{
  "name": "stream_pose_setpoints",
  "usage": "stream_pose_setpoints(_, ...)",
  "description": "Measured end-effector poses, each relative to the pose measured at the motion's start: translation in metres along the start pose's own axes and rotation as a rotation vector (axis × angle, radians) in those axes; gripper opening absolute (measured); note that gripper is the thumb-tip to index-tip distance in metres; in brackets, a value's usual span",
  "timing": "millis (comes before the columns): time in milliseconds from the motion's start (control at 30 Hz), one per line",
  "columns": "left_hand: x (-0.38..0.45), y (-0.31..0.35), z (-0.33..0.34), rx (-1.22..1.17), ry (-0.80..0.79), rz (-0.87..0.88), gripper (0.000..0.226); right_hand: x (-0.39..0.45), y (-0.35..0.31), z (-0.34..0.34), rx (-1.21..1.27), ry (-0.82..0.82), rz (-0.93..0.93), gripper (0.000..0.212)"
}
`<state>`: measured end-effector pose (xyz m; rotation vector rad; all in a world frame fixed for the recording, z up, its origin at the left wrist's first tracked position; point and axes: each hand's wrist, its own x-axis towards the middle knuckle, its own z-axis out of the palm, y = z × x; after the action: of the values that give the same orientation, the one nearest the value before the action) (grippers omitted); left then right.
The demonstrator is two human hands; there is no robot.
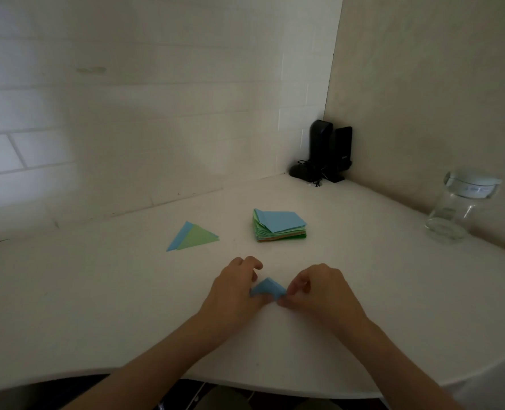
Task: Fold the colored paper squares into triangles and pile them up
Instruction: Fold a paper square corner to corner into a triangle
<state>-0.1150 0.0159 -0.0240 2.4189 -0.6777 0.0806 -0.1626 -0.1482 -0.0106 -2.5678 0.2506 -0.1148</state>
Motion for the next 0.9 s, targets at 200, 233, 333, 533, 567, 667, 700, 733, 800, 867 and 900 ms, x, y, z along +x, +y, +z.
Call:
stream_pose_setpoints(200, 0.003, -0.004, -0.004, -0.105, -0.049, -0.060, 0.043, -0.008, 0.010, 0.004, 0.135, 0.036, -0.070, 0.018)
stream_pose_setpoints(233, 0.003, -0.005, -0.005, -0.117, -0.050, -0.066, 0.040, -0.008, 0.011, 0.003, 0.169, 0.036, -0.069, 0.018)
stream_pose_setpoints(333, 0.004, -0.006, -0.007, -0.117, -0.048, -0.064, 0.021, -0.005, 0.013, 0.001, 0.257, 0.059, -0.039, 0.020)
stream_pose_setpoints(533, 0.002, -0.004, -0.009, -0.184, -0.057, -0.048, 0.013, 0.000, 0.007, -0.001, 0.270, 0.045, -0.066, 0.011)
stream_pose_setpoints(567, 0.002, -0.005, -0.012, -0.210, -0.050, -0.057, 0.014, 0.001, 0.004, -0.002, 0.241, 0.026, -0.089, 0.012)
stream_pose_setpoints(667, 0.003, -0.015, -0.022, -0.267, -0.028, -0.081, 0.017, 0.006, -0.004, 0.000, 0.185, 0.008, -0.117, 0.021)
stream_pose_setpoints(700, 0.004, -0.019, -0.026, -0.283, -0.033, -0.088, 0.017, 0.008, -0.007, 0.001, 0.183, 0.012, -0.117, 0.021)
stream_pose_setpoints(733, 0.005, -0.023, -0.029, -0.293, -0.041, -0.101, 0.017, 0.011, -0.009, 0.003, 0.180, 0.020, -0.117, 0.022)
stream_pose_setpoints(800, 0.006, -0.030, -0.036, -0.322, -0.058, -0.137, 0.016, 0.016, -0.015, 0.005, 0.192, 0.035, -0.119, 0.022)
stream_pose_setpoints(867, 0.007, -0.035, -0.042, -0.380, -0.069, -0.175, 0.014, 0.022, -0.020, 0.007, 0.224, 0.041, -0.117, 0.021)
stream_pose_setpoints(900, 0.008, -0.037, -0.044, -0.397, -0.066, -0.186, 0.013, 0.025, -0.023, 0.010, 0.233, 0.036, -0.115, 0.021)
